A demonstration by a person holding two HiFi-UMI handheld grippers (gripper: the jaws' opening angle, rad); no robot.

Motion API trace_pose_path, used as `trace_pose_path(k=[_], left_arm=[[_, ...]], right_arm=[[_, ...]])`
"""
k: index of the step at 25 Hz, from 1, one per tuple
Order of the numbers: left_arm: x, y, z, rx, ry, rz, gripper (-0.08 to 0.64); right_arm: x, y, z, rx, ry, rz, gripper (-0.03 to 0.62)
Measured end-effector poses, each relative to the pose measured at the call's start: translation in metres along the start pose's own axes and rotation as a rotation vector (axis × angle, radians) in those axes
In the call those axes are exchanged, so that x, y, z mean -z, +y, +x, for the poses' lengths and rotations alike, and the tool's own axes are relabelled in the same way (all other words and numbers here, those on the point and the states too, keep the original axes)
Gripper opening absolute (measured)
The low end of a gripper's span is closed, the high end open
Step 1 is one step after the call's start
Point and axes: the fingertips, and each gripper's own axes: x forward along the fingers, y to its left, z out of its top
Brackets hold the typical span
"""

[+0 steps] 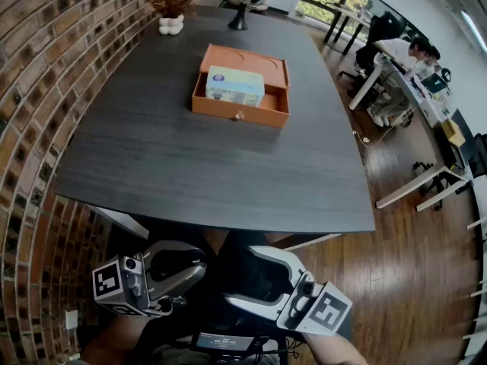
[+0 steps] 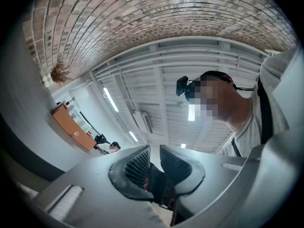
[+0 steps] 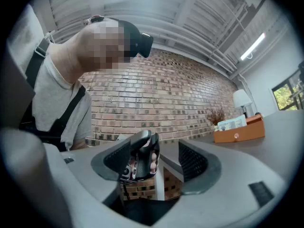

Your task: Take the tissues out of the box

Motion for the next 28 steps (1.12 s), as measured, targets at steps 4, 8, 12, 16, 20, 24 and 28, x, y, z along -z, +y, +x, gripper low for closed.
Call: trace_pose_path(k=[4,8,12,16,20,24,28], left_arm=[[0.000,0.002,0.003,-0.015,0.016,0.066,0.052],[-0.002,0.010,0.004,-0.047,0.065,0.168,0.052],[-0.016,0.020,0.016,-0.064,0.158,0.315,0.052],[-0.045,0.038,0.038,-0.044,0.297,0.570,0.052],[-0.085,0.083,0.067,-0.072,0.385,0.735,0.142],[-0.100,0.141,0.106,-0.080,0.547,0.832,0.297],[-0.083,0.202,0.129,-0.094,0.808,0.908,0.376]], right_arm=[[-0.003,-0.004,-0.004,-0.003,0.007,0.010,0.316],[-0.004,-0.007,-0.006,-0.001,0.009,0.026,0.316],[-0.006,-0.011,-0.008,0.009,-0.007,0.041,0.316],[-0.008,-0.015,-0.009,0.021,-0.024,0.052,0.316],[-0.010,-0.017,-0.012,0.024,-0.024,0.055,0.316],[-0.012,-0.020,-0.013,0.031,-0.036,0.065,0.316],[-0.012,-0.022,-0.017,0.036,-0.038,0.068,0.316]])
